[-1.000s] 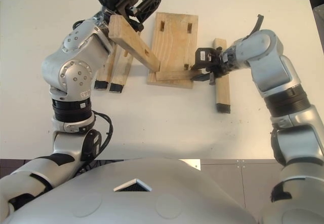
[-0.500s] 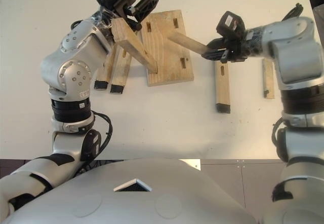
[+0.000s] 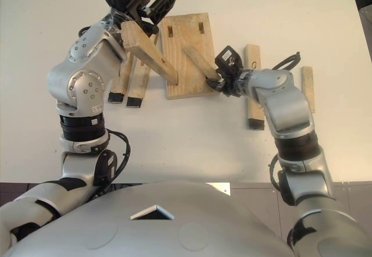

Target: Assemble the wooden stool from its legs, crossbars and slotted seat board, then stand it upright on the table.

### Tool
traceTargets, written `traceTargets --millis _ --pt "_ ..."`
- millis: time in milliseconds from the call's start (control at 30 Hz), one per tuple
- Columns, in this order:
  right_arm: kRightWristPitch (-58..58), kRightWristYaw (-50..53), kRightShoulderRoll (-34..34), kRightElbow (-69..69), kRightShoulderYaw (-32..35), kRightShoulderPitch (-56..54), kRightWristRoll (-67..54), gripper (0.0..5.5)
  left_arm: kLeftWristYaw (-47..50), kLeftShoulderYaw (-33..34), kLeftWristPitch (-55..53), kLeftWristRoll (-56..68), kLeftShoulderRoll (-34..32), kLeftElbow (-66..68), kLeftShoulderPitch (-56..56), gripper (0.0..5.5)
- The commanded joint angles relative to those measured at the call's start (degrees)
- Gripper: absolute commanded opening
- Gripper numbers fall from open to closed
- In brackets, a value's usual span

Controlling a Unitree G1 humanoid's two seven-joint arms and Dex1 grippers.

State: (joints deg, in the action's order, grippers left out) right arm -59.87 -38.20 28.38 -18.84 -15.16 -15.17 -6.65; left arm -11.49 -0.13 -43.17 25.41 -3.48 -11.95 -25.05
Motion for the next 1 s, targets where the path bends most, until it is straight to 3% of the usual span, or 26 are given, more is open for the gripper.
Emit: traceTargets --millis 33,167,267,400,533,733,867,1000 --pt "-3.94 -4.11 7.04 -5.88 1.73 -2.09 -3.51 2.7 0.45 0.39 0.45 -0.35 0.13 -0.23 -0.09 2.97" --pt "-5.15 -9.34 9.76 -3.96 5.31 -12.85 -8.89 2.7 0.62 0.69 0.62 -0.42 0.11 0.09 -0.01 2.97" --pt "9.13 -10.58 10.21 8.88 1.6 -19.91 -3.77 2.7 0.4 0.54 1.23 -0.55 0.36 1.16 -0.92 2.97" --pt "27.35 -9.69 7.29 24.89 -4.06 -20.03 3.7 2.7 -0.43 0.38 1.67 -0.55 -0.15 2.43 -1.81 2.97" --pt "35.42 -11.05 6.07 32.39 -7.59 -18.2 7.3 2.7 -1.0 0.74 1.47 -0.33 -0.72 2.84 -2.54 2.97" --pt "35.94 -13.91 5.35 30.24 -8.97 -14.48 8.38 2.7 -0.9 0.27 1.64 -0.56 -0.08 3.08 -2.31 2.97" --pt "33.24 -17.19 8.36 19.47 -10.76 -10.26 8.75 2.7 -1.03 0.65 1.47 -0.48 -0.36 3.11 -2.19 2.97" --pt "29.42 -18.88 7.2 12.35 -11.15 -9.54 7.88 2.7 -0.99 0.32 1.89 -0.78 0.03 3.94 -2.11 2.97"
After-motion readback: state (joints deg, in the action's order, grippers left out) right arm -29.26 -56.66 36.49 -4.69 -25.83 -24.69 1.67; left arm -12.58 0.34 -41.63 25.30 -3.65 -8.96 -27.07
